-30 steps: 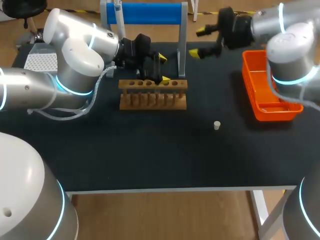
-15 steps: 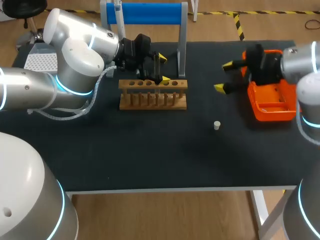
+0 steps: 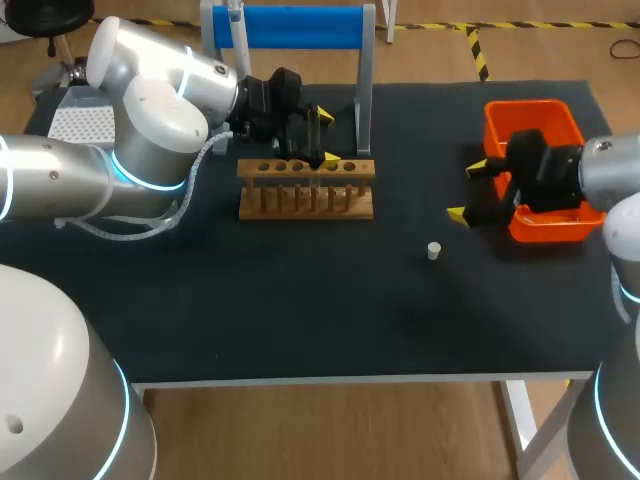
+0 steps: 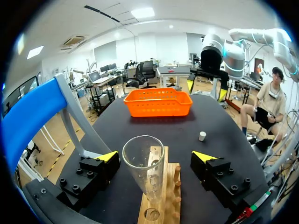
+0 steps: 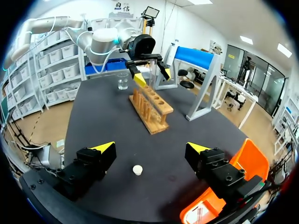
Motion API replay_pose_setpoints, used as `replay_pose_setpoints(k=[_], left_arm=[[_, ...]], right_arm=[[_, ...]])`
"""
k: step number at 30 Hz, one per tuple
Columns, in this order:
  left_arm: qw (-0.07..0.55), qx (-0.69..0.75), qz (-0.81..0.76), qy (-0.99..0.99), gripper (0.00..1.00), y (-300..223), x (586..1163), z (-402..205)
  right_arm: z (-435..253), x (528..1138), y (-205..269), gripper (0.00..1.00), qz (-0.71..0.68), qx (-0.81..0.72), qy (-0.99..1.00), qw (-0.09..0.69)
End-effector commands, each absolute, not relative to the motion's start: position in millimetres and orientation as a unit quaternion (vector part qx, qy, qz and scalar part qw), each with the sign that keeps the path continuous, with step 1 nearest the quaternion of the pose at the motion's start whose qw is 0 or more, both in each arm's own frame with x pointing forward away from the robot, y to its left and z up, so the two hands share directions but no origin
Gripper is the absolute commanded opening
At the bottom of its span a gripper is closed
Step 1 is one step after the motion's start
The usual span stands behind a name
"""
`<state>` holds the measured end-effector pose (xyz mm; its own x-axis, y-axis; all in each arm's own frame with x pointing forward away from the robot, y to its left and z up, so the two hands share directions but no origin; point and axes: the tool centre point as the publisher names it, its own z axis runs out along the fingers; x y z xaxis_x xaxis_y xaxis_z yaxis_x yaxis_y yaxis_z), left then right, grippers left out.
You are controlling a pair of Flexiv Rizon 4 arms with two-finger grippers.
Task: Invert the test tube, pick up the pipette, mount the tip to pipette, aspirate from beaker and dispense into the tube, eject the tip, return the pipette, and cap with the stopper.
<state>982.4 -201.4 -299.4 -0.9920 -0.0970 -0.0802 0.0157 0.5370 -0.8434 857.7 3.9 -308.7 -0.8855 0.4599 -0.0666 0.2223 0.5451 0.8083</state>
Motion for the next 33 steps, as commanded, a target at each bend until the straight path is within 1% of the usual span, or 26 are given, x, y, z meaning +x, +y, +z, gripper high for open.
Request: replay_pose_setpoints(k=[1,19,33], left_arm=[[0.058,-0.022,-0.482,0.874,1.0,-200.9,983.0,-300.0],[0.058,-0.022,-0.482,0.874,1.0,-200.9,983.0,-300.0],[0.058,-0.022,-0.482,0.874,1.0,-200.9,983.0,-300.0]], right_arm=[[-314.4,853.6,3.7,1.0,0.435,0.198,0.867,0.139],[-357.0,842.3,7.2,1.0,0.42,0.184,0.882,0.112],[-383.0,837.4,24.5,1.0,0.394,0.15,0.903,0.086]])
